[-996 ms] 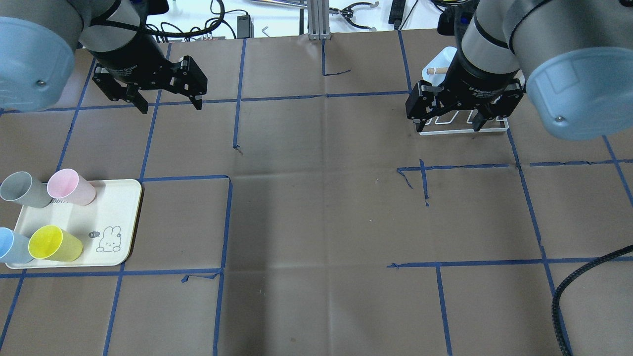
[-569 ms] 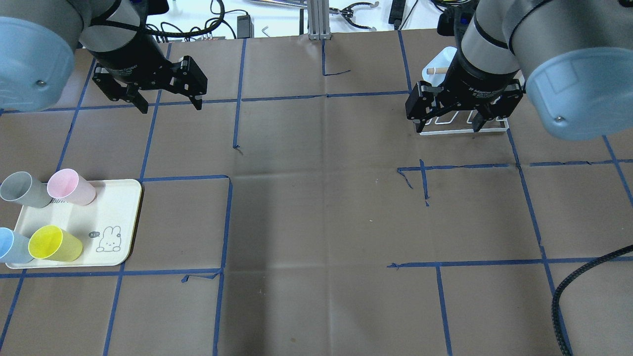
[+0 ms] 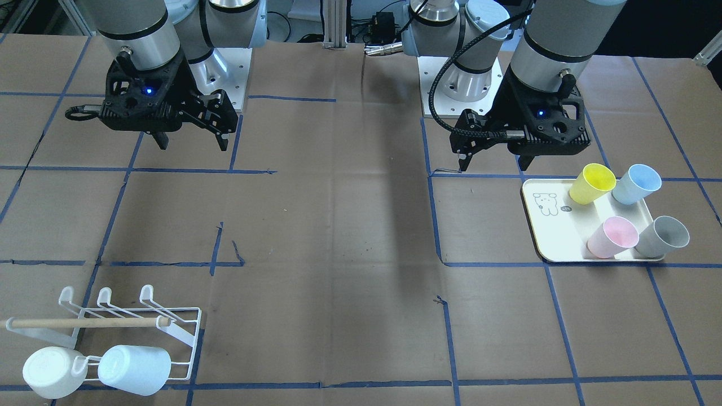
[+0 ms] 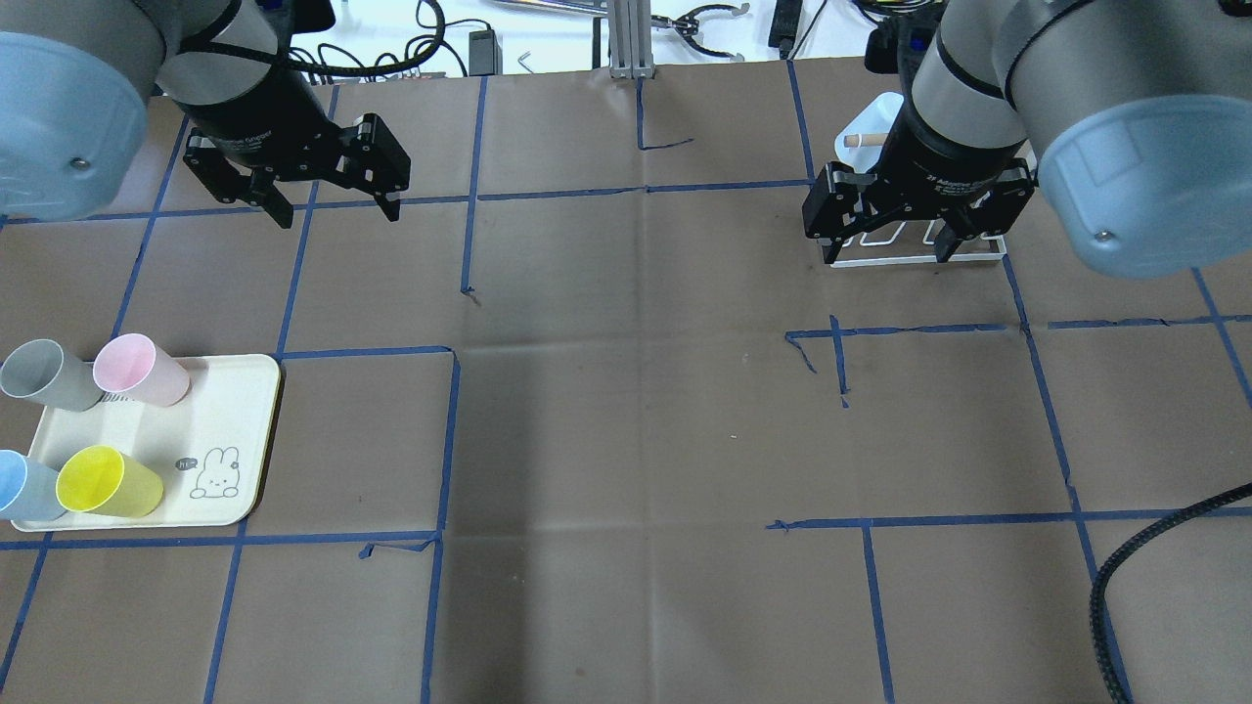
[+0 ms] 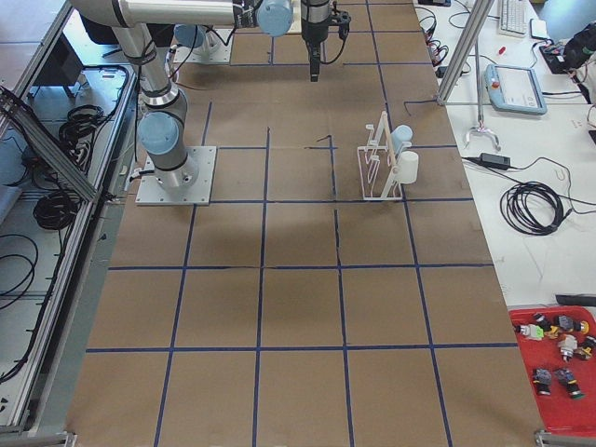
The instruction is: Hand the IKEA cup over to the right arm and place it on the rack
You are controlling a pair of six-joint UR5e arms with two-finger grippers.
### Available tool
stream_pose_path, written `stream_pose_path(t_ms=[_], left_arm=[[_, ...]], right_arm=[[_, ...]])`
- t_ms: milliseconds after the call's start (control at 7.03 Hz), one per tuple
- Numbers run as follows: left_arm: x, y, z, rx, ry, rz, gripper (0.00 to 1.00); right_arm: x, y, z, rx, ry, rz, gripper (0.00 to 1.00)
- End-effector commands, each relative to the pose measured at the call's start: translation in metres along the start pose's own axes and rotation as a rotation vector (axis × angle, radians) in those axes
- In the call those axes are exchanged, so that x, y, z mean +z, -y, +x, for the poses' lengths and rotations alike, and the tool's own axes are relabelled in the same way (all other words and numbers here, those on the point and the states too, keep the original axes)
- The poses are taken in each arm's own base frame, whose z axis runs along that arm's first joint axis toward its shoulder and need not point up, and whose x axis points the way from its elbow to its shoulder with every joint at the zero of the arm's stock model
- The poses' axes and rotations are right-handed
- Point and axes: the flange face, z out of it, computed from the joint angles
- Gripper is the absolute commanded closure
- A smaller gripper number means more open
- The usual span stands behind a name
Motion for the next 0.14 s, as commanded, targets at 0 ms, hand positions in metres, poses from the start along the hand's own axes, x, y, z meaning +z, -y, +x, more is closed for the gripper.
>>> stream_pose_path(t_ms=[0], left_arm=[[0.0000,0.0000,0.0000,0.000,0.000,0.000,0.01]], right_arm=[[-0.0002,0.0002,0.0001,0.000,0.000,0.002,0.00]])
